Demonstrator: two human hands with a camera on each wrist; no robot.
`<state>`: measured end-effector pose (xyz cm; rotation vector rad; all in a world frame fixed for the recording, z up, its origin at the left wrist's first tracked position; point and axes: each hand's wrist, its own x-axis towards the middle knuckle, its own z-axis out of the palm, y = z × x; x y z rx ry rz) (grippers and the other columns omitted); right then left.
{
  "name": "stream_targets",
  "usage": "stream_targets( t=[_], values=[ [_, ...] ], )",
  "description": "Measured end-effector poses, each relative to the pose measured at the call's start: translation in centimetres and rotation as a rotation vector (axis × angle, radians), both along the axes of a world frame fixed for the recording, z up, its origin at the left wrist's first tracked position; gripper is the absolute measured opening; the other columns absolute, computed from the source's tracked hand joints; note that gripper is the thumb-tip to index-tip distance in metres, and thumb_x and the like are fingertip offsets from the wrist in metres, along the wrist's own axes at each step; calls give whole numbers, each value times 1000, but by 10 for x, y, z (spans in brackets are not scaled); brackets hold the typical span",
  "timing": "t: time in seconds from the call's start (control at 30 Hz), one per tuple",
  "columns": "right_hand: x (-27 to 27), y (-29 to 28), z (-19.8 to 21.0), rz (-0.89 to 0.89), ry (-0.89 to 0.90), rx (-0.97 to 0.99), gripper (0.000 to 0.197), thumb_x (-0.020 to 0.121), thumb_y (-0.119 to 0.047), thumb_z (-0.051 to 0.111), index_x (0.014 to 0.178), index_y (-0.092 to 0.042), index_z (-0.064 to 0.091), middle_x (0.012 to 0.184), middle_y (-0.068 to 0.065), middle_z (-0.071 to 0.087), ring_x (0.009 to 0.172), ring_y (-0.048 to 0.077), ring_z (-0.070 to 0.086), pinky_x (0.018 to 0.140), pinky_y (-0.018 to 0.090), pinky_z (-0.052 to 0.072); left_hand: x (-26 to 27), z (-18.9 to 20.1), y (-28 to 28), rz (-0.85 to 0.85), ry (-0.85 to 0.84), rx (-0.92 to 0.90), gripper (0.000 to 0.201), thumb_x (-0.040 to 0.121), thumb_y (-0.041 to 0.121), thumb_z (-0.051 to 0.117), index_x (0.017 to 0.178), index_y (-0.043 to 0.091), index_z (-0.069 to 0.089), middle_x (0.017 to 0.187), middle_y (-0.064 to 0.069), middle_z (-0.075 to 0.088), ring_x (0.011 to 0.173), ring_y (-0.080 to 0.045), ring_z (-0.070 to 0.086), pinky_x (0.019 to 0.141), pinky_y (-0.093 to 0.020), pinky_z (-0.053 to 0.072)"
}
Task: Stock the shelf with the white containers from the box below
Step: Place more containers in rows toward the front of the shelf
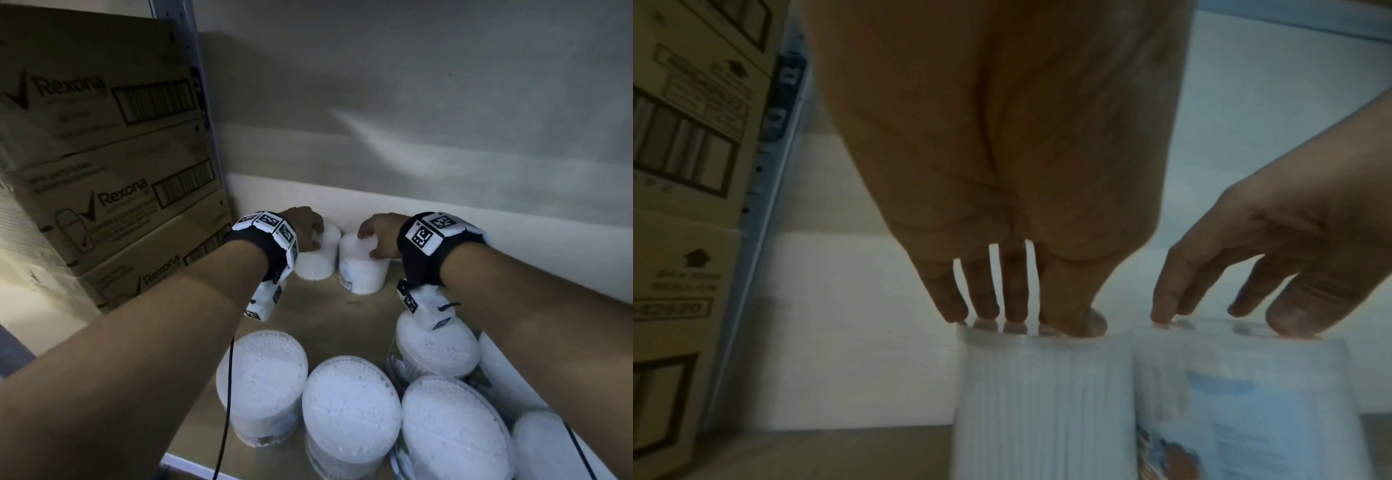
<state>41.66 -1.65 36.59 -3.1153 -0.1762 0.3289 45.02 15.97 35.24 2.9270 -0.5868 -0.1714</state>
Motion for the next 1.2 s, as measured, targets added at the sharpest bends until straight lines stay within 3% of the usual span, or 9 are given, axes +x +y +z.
stream_targets(
  t=[0.13,0.33,0.47,0.63,0.77,0.9,1.0,1.07,1.2],
  values=[
    [-1,1,3,-4,-49,25,58,88,-1,52,143,-16,40,146,8,43,132,27,43,103,30,39,-3,-1,0,1,-8,0,45,91,24,60,135,15,50,138,-9,46,125,-27,49,102,-33,40],
    [4,2,4,-80,-85,-49,58,86,-42,60,131,-8,50,135,12,52,121,31,52,101,40,46,-3,-2,1,2,-13,2,43,92,25,59,133,16,51,139,-9,44,126,-27,48,104,-35,40],
    [4,2,-1,-89,-18,-35,60,85,-45,62,129,-5,53,132,11,57,119,28,55,101,37,46,-4,-2,1,0,-8,-2,43,92,24,59,133,15,51,138,-9,45,126,-28,48,105,-35,39],
    [3,5,0,-62,-9,-32,55,87,-38,64,129,-4,52,131,12,57,118,28,56,99,35,47,-4,-1,1,-9,-11,1,43,92,24,58,133,15,51,138,-10,45,126,-28,48,104,-33,39],
    [1,2,3,-17,15,-16,53,85,-16,66,136,-13,49,140,9,49,126,26,50,100,31,42,-4,1,1,-12,1,12,44,92,25,58,134,15,50,138,-9,45,126,-28,48,104,-33,39],
    [-2,0,7,-9,-6,18,50,85,2,53,132,-17,55,141,8,48,126,26,50,93,25,42,-3,-1,1,-11,-1,13,44,92,24,59,134,16,50,138,-9,46,126,-28,49,104,-34,39],
    [1,1,6,-40,-53,61,39,88,-21,62,126,-13,58,134,9,55,120,26,53,89,24,41,-3,-2,2,-11,-2,10,43,92,25,58,133,16,50,137,-9,46,125,-28,48,103,-34,39],
    [3,1,1,-72,-38,68,50,85,-39,65,125,-10,57,130,9,57,118,27,55,94,29,44,-3,-2,3,-11,-1,8,43,93,25,58,134,16,50,138,-9,45,126,-28,48,103,-35,39],
    [5,3,-2,-74,-33,66,56,82,-40,70,126,-8,57,127,9,60,115,27,57,97,33,47,-2,-2,2,-12,-7,4,42,93,25,58,133,16,50,138,-9,45,126,-28,48,104,-35,39]
  ],
)
